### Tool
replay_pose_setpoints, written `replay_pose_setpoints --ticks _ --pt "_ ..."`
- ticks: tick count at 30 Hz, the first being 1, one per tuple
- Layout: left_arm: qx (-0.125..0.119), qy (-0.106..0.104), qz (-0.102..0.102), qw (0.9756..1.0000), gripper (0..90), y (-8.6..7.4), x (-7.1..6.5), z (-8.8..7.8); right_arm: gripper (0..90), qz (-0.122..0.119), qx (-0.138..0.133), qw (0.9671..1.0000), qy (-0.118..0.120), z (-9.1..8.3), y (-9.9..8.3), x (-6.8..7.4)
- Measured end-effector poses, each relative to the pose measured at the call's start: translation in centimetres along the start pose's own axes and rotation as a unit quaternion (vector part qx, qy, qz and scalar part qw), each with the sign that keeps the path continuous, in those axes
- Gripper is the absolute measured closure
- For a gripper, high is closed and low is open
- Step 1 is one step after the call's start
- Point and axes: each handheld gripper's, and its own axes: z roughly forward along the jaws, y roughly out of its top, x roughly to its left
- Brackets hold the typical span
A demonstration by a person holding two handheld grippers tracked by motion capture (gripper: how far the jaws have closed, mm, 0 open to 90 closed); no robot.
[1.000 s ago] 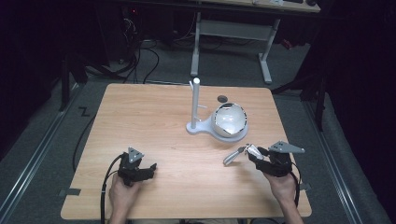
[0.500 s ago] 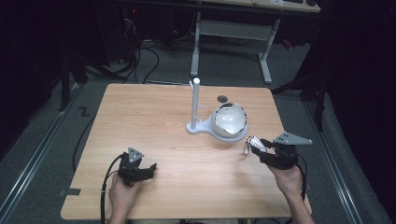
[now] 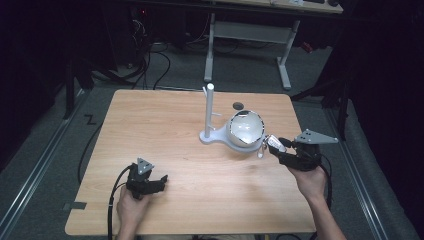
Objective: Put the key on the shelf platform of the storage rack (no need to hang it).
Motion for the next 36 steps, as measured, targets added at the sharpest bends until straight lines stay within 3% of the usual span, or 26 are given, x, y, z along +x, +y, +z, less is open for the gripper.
replay_pose_setpoints --ticks 9,19,23,36 --pt "0.0 0.0 0.0 1.0 21.2 0.0 0.0 0.0 50.2 0.003 -0.016 0.9998 0.007 -0.5 1.9 -0.7" --pt "0.0 0.0 0.0 1.0 21.2 0.0 0.0 0.0 50.2 0.007 -0.022 0.9997 0.012 0.1 3.7 -1.2" --pt "0.0 0.001 0.001 1.0 21.2 0.0 0.0 0.0 50.2 0.004 -0.02 0.9997 0.013 0.6 4.2 -1.4" --pt "0.0 0.001 0.001 1.0 21.2 0.0 0.0 0.0 50.2 0.026 -0.007 0.9996 0.008 3.1 5.0 -2.6"
